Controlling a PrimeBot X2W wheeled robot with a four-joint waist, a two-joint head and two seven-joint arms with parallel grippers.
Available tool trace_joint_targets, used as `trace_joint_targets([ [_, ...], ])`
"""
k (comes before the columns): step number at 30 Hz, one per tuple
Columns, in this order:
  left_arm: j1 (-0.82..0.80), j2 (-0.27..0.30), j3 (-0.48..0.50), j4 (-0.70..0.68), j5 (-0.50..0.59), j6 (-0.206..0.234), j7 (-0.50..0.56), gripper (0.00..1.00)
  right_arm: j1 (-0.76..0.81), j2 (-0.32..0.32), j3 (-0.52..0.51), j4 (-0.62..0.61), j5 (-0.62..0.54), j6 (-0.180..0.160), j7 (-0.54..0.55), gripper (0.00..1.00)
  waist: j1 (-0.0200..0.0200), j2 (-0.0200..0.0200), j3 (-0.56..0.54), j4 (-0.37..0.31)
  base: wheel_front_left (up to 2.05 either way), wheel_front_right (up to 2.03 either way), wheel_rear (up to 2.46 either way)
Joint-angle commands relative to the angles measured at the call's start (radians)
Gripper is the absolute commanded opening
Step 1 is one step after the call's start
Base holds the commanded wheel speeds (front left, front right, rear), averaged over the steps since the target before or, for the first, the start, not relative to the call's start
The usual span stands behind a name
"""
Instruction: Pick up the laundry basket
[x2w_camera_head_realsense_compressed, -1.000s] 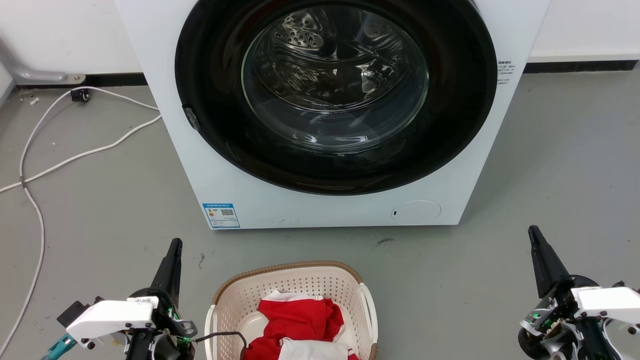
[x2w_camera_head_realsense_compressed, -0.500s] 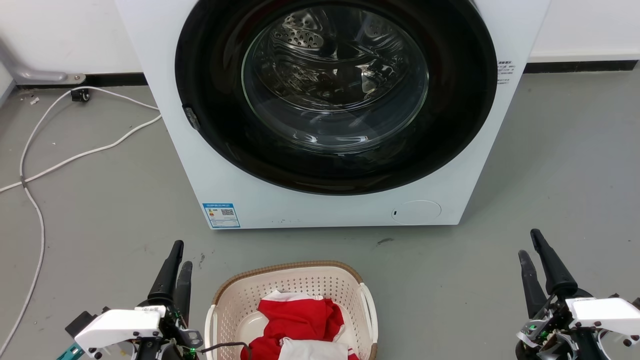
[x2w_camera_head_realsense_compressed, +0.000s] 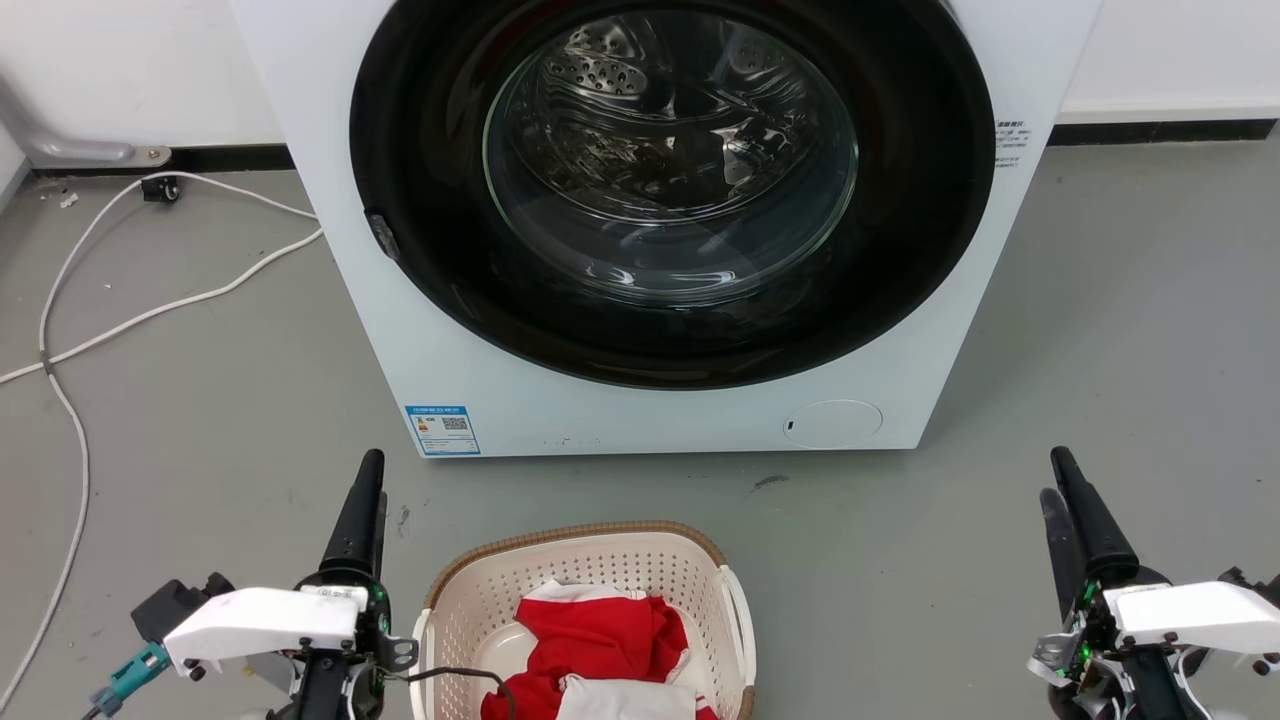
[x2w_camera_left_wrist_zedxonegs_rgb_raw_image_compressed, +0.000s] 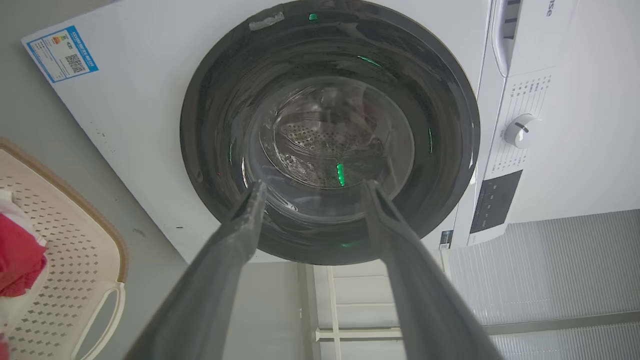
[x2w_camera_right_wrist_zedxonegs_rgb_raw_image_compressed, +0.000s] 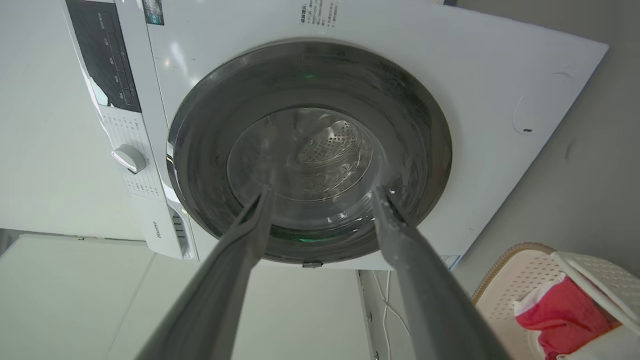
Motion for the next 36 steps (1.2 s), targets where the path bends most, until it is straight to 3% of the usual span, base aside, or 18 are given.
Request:
trace_joint_targets([
  [1,-0.032,0.006,-0.005,-0.025,0.047,-0.002,-0.012,1.00,-0.034,-0.006,-0.004,-0.023,-0.044,0.001,-0.010,1.00,0.0000,0.0000,0.000,0.000,0.00,0.00,0.00],
  [20,-0.046,0.001,-0.046,-0.049,0.455,-0.002,-0.086,1.00,-0.039,0.012,0.006,-0.058,-0.545,0.001,-0.084,1.00,0.0000,0.0000,0.000,-0.001,0.00,0.00,0.00],
  [36,-0.062,0.000,-0.077,-0.011,0.698,0.011,-0.134,1.00,-0.046,0.014,0.025,-0.042,-0.839,0.001,-0.133,1.00,0.0000,0.0000,-0.003,0.001,0.00,0.00,0.00],
])
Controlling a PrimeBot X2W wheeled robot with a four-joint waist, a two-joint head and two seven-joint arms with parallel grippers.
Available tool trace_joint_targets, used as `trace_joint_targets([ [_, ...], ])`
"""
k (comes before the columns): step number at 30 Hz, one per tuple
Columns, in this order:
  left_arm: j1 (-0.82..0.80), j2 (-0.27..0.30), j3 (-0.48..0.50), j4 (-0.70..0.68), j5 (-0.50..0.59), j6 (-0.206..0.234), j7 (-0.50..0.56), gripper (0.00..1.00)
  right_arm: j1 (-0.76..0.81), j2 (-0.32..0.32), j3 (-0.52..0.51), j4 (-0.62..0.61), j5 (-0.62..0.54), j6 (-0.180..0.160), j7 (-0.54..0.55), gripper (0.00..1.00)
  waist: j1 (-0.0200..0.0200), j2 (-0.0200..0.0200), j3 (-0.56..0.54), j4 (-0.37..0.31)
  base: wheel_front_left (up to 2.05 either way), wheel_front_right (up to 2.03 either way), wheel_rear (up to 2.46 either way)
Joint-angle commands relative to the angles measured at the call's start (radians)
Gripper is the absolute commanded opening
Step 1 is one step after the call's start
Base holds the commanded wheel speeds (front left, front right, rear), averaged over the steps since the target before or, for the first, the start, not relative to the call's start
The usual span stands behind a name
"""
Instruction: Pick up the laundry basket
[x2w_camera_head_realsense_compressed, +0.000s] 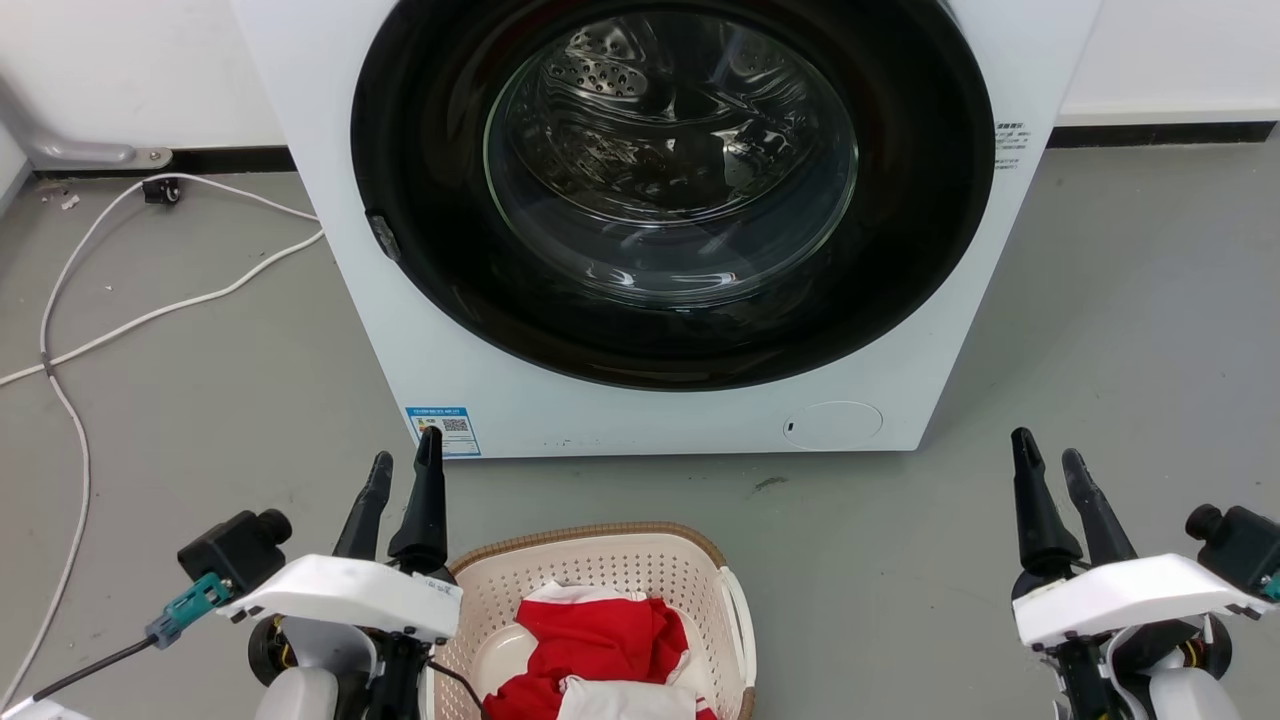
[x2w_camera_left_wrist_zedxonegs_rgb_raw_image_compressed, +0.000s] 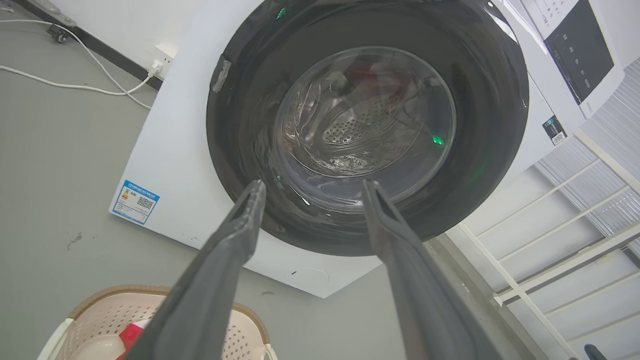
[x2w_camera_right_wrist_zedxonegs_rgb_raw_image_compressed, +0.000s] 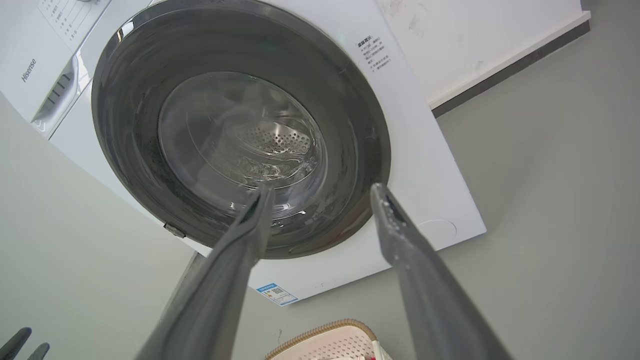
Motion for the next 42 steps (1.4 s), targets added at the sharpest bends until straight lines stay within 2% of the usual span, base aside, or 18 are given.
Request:
trace_joint_targets([
  [1,-0.027,0.002,-0.004,-0.006,0.023,0.001,-0.008,1.00,-0.028,0.000,0.003,-0.007,-0.028,0.001,-0.008,1.00,0.0000,0.0000,0.000,0.000,0.00,0.00,0.00],
  [18,-0.052,0.006,-0.026,0.053,0.258,0.029,-0.055,1.00,-0.043,0.001,0.015,0.029,-0.273,0.002,-0.034,1.00,0.0000,0.0000,0.000,0.002,0.00,0.00,0.00],
  [42,-0.080,0.014,-0.049,0.121,0.492,0.058,-0.110,1.00,-0.051,0.002,0.016,0.051,-0.510,0.002,-0.044,1.00,0.0000,0.0000,-0.003,0.006,0.00,0.00,0.00],
])
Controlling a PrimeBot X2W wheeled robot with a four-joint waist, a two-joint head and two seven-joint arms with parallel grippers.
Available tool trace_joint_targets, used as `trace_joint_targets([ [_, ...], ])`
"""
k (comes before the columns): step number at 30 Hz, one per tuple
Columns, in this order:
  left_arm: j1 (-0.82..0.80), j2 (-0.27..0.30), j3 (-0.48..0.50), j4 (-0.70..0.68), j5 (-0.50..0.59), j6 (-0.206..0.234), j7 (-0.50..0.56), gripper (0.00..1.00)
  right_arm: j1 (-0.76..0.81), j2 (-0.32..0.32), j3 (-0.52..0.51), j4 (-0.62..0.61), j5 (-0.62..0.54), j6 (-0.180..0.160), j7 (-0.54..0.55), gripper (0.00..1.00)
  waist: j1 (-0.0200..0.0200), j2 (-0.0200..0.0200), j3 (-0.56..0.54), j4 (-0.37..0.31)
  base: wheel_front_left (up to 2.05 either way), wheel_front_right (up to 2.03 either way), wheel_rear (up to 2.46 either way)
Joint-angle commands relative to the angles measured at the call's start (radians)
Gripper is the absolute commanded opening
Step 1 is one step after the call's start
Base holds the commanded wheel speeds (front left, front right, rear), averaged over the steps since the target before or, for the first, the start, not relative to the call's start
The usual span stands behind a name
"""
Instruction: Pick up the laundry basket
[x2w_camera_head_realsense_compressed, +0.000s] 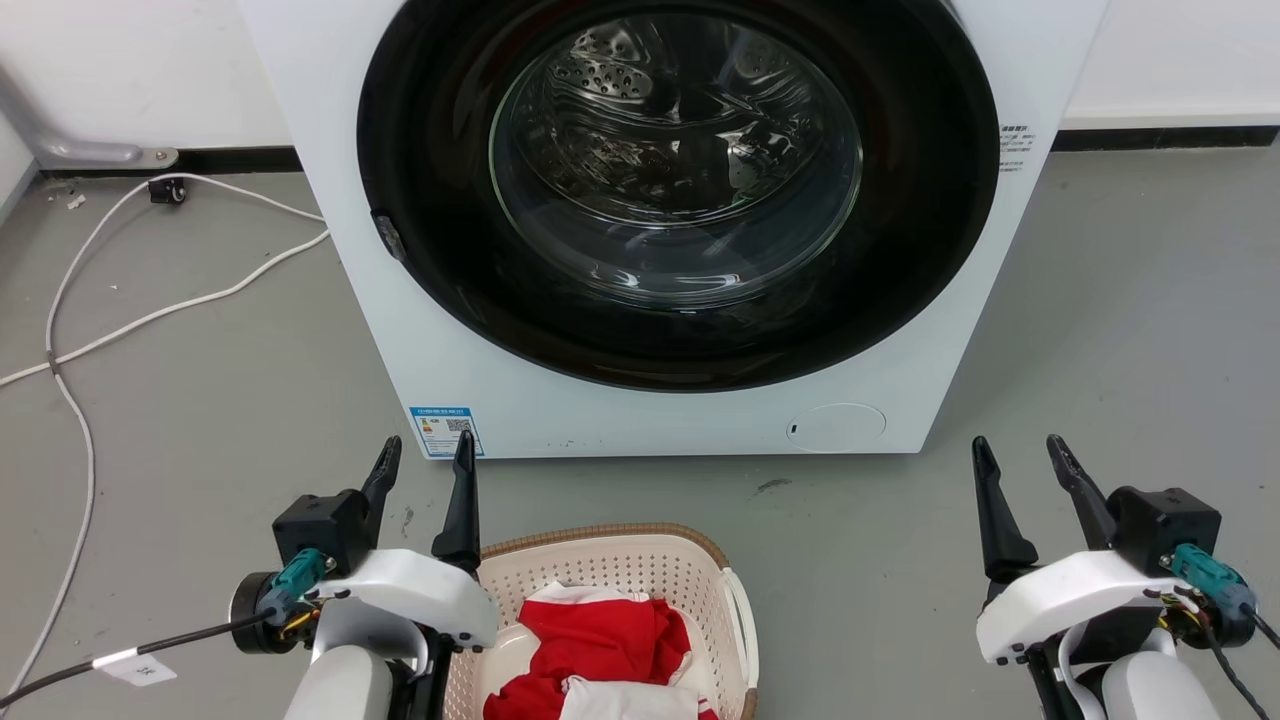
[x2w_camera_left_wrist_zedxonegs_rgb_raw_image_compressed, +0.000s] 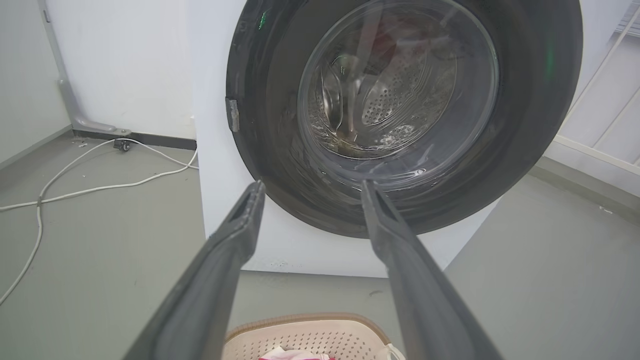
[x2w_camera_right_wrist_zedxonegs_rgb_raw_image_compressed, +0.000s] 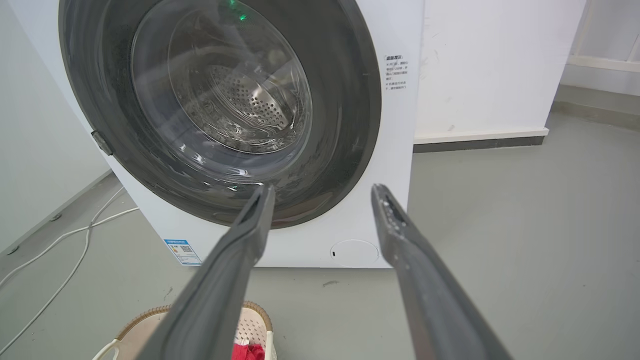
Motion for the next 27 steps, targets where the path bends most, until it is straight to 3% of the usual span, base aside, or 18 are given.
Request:
trace_joint_targets([
  [1,-0.019,0.005,-0.001,-0.001,0.021,0.004,-0.009,1.00,-0.019,0.001,-0.001,0.000,-0.019,0.002,-0.004,1.00,0.0000,0.0000,0.000,0.000,0.00,0.00,0.00],
  [27,-0.029,-0.001,-0.010,0.046,0.195,0.031,-0.056,1.00,-0.030,0.003,0.002,0.053,-0.162,0.001,-0.029,1.00,0.0000,0.0000,0.005,0.003,0.00,0.00,0.00],
])
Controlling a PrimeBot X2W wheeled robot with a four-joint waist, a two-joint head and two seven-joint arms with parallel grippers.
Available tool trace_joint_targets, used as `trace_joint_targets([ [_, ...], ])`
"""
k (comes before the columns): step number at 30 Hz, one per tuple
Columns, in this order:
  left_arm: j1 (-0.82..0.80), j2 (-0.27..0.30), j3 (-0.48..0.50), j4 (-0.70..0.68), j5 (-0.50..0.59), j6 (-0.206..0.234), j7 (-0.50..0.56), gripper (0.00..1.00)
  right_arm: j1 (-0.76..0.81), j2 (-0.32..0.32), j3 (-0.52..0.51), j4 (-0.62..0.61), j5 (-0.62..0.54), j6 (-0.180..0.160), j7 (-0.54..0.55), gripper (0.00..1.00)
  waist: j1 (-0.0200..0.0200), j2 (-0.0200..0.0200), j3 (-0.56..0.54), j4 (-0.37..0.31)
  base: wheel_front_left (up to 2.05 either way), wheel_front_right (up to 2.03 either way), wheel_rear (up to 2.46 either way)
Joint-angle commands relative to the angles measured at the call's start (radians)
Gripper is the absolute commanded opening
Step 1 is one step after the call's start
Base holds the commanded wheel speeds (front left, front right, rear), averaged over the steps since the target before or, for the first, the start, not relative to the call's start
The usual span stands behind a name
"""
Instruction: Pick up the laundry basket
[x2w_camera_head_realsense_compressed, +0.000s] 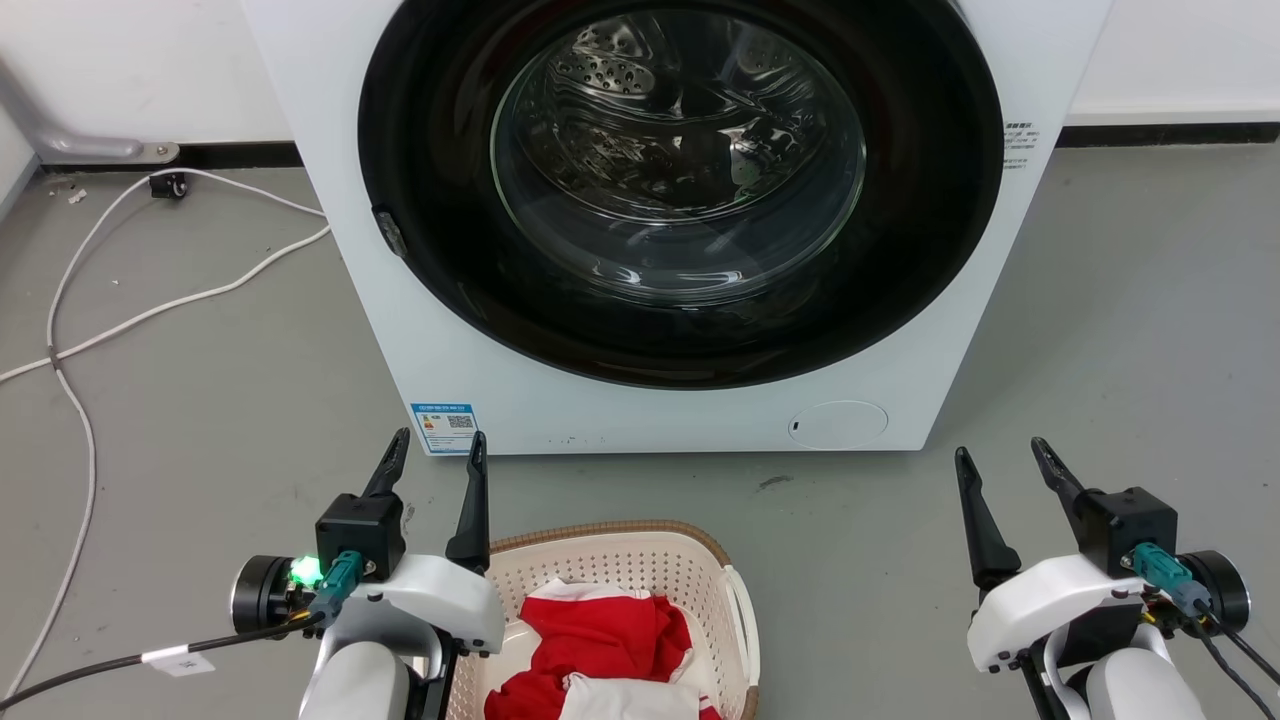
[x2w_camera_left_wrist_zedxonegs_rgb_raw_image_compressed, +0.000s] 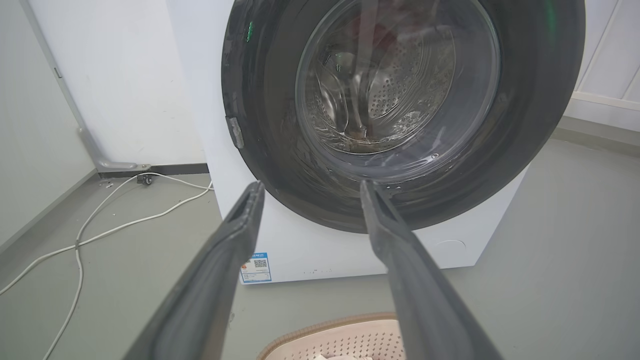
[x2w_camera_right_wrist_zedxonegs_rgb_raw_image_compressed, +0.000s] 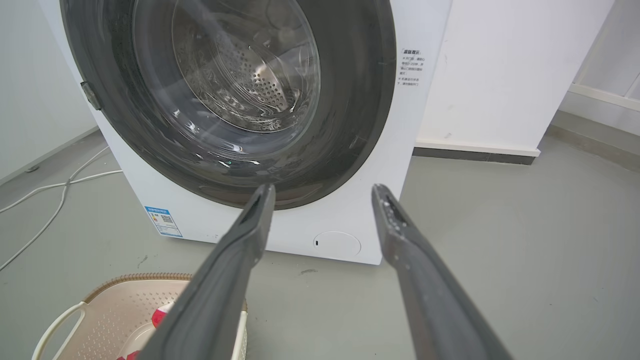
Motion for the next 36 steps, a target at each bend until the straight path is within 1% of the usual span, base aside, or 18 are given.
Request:
trace_joint_targets([
  [1,-0.008,0.000,-0.003,0.003,0.019,0.007,-0.007,1.00,-0.011,0.003,0.000,0.003,-0.016,0.000,-0.009,1.00,0.0000,0.0000,0.000,0.000,0.00,0.00,0.00],
  [13,0.000,-0.004,0.000,0.006,0.005,0.009,-0.010,1.00,-0.017,0.003,-0.003,0.014,0.011,0.000,-0.016,1.00,0.0000,0.0000,0.001,0.001,0.00,0.00,0.00],
  [28,-0.003,-0.006,0.001,0.013,0.008,0.012,-0.010,1.00,-0.020,0.003,-0.004,0.025,0.012,0.000,-0.021,1.00,0.0000,0.0000,0.001,0.006,0.00,0.00,0.00],
  [36,-0.009,-0.006,0.011,0.014,-0.002,0.019,-0.010,1.00,-0.030,0.003,0.030,0.021,0.016,0.000,-0.010,1.00,0.0000,0.0000,0.032,0.030,0.00,0.00,0.00],
])
